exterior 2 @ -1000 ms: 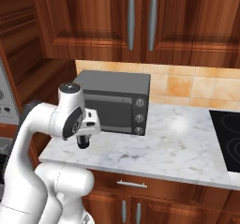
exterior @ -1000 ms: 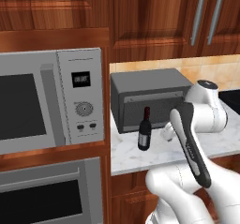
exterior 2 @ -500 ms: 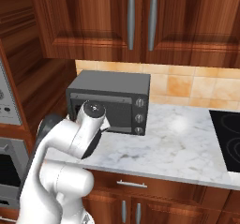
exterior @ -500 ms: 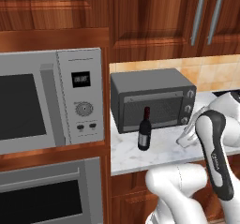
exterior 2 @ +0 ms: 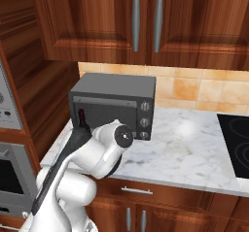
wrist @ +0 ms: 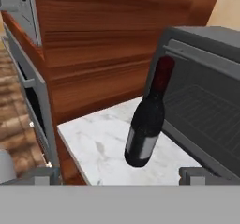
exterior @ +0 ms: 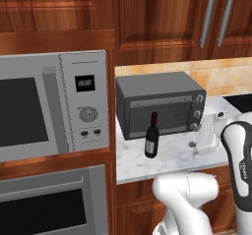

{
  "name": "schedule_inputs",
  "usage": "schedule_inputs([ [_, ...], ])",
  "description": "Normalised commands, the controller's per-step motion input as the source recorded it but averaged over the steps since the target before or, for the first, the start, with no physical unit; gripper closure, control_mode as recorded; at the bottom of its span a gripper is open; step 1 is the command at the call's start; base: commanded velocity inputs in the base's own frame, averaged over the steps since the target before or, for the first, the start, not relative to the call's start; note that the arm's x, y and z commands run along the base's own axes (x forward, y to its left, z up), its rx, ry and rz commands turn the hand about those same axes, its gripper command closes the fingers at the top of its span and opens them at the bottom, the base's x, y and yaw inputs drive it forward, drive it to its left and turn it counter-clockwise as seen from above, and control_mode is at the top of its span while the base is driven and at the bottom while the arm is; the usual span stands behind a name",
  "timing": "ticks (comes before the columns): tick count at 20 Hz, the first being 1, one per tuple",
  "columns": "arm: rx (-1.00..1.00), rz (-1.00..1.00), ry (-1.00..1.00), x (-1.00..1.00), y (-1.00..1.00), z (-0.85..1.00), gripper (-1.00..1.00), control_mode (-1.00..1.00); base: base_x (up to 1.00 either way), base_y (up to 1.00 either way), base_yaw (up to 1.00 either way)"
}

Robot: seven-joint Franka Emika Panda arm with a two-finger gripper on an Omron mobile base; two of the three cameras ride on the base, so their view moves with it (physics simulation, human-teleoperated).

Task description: There is a wine glass and glass cup on the dining counter. Place the wine bottle next to the wine glass and the juice bottle next to the glass cup.

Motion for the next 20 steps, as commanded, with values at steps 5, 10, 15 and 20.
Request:
schedule_inputs([
  [5,0.20,0.05,-0.18,0.22,0.14,-0.23,-1.00,-1.00,0.00,0.00,0.00],
  [10,0.16,0.00,0.00,0.27,0.21,-0.20,-1.00,-1.00,0.00,0.00,0.00],
  [15,0.10,0.00,0.01,0.22,0.14,-0.11,-1.00,-1.00,0.00,0.00,0.00],
  [20,0.03,0.06,0.02,0.25,0.16,-0.09,-1.00,-1.00,0.00,0.00,0.00],
])
